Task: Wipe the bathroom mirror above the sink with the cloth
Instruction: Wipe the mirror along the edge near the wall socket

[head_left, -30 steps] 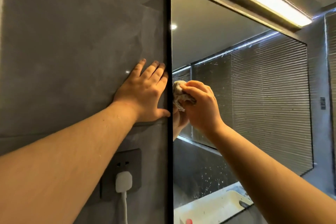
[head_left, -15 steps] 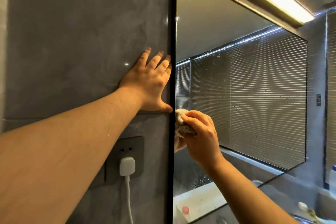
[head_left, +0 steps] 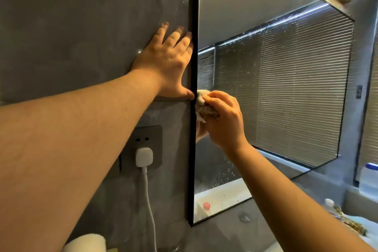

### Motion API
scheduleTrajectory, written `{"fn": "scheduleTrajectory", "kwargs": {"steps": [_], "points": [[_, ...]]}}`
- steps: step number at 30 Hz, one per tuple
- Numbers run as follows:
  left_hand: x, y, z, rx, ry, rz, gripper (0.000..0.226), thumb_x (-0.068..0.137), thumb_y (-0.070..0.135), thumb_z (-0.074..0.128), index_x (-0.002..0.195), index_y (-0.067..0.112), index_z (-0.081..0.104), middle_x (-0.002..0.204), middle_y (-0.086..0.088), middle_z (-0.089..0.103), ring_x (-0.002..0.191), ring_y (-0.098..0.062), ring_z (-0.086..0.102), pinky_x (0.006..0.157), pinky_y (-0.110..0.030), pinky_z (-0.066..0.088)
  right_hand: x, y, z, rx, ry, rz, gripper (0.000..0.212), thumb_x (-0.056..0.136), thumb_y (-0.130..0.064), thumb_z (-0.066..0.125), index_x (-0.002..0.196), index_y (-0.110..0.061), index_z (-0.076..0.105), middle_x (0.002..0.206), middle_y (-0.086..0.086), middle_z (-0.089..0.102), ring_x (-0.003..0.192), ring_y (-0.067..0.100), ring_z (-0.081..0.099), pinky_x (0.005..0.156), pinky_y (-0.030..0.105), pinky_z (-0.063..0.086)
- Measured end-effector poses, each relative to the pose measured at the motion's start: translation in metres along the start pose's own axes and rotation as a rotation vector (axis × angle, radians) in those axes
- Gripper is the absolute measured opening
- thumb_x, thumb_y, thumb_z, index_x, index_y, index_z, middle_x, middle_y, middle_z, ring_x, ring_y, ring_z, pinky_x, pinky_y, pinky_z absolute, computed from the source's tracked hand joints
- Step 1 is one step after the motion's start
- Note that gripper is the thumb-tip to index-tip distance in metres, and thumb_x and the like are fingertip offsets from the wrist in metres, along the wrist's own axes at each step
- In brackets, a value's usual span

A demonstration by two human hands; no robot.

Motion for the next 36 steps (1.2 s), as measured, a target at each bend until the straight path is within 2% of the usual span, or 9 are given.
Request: {"fn": "scheduleTrajectory", "kwargs": {"steps": [4,9,12,16,21,24,27,30,36], "points": [[-0.001,0.001,0.002,0.002,0.004,0.018,0.129,0.058,0.095,0.029,0.149,0.004,0.023,0.158,-0.016,0.018,0.147,-0.034,0.012,0.118,-0.056,0.004,-0.033,0.001,0.000,0.001,-0.007,0.020,0.031,0.075,0.003,0.074,0.104,-0.006,0.075,0.110,0.011,0.069,0.097,0.032,0.062,0.097,0.012,0.034],[-0.003,0.001,0.002,0.002,0.015,0.025,0.128,0.059,0.095,0.029,0.148,0.004,0.025,0.158,-0.016,0.020,0.147,-0.034,0.013,0.118,-0.056,0.006,-0.103,0.009,-0.005,0.025,-0.057,0.024,0.041,0.071,0.004,0.077,0.105,-0.015,0.065,0.114,0.006,0.065,0.102,0.025,0.058,0.095,0.024,0.042],[-0.003,0.001,0.002,0.006,0.025,0.027,0.126,0.060,0.094,0.027,0.148,0.004,0.026,0.157,-0.016,0.022,0.147,-0.034,0.013,0.119,-0.055,0.006,-0.131,0.006,-0.006,0.025,-0.071,0.056,0.042,0.071,0.001,0.074,0.105,-0.018,0.058,0.115,0.006,0.062,0.103,0.027,0.058,0.100,0.019,0.037],[-0.004,0.002,0.002,0.011,0.030,0.030,0.126,0.059,0.095,0.025,0.147,0.003,0.029,0.156,-0.016,0.025,0.146,-0.034,0.015,0.119,-0.055,0.006,-0.138,0.006,-0.006,0.009,-0.069,0.073,0.042,0.069,0.005,0.077,0.103,-0.014,0.060,0.111,0.012,0.066,0.102,0.028,0.059,0.100,0.016,0.035],[-0.004,0.003,0.002,0.005,0.040,0.022,0.127,0.059,0.093,0.027,0.148,0.002,0.026,0.157,-0.016,0.023,0.146,-0.034,0.014,0.119,-0.055,0.006,-0.109,0.002,-0.008,0.032,-0.029,0.097,0.027,0.069,0.003,0.072,0.093,-0.007,0.065,0.105,0.007,0.064,0.093,0.023,0.058,0.084,0.029,0.047],[-0.004,0.003,0.004,0.005,0.040,0.019,0.127,0.059,0.094,0.028,0.148,0.003,0.024,0.157,-0.017,0.021,0.146,-0.034,0.014,0.119,-0.054,0.006,-0.103,-0.001,-0.009,0.037,-0.039,0.102,0.028,0.068,0.004,0.073,0.092,-0.008,0.065,0.105,0.004,0.061,0.091,0.022,0.057,0.081,0.033,0.049],[-0.003,0.002,0.004,-0.005,0.051,0.025,0.127,0.058,0.093,0.030,0.147,0.003,0.026,0.156,-0.017,0.024,0.146,-0.034,0.015,0.119,-0.054,0.007,-0.117,-0.003,-0.009,0.041,-0.049,0.091,0.034,0.071,0.004,0.075,0.097,-0.012,0.062,0.111,-0.003,0.056,0.097,0.020,0.055,0.087,0.028,0.046],[-0.002,0.002,0.005,-0.013,0.055,0.020,0.126,0.058,0.093,0.029,0.146,0.003,0.029,0.154,-0.018,0.027,0.145,-0.034,0.017,0.119,-0.055,0.009,-0.150,-0.005,-0.006,0.008,-0.074,0.089,0.027,0.070,0.009,0.078,0.090,-0.002,0.066,0.111,0.005,0.061,0.100,0.022,0.056,0.092,0.019,0.039],[-0.003,0.002,0.004,-0.025,0.073,0.018,0.123,0.059,0.090,0.036,0.143,0.000,0.032,0.152,-0.019,0.029,0.140,-0.036,0.024,0.116,-0.054,0.016,-0.219,-0.004,-0.010,0.023,-0.179,0.147,0.044,0.070,0.005,0.079,0.098,-0.015,0.052,0.114,0.000,0.054,0.098,0.026,0.057,0.093,0.023,0.043]]}}
Point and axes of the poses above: each hand's wrist, its own x-axis towards the middle knuckle, its own z-axis out of the palm, y = z × x, the point moved 2 cm from there along x, towards the middle knuckle
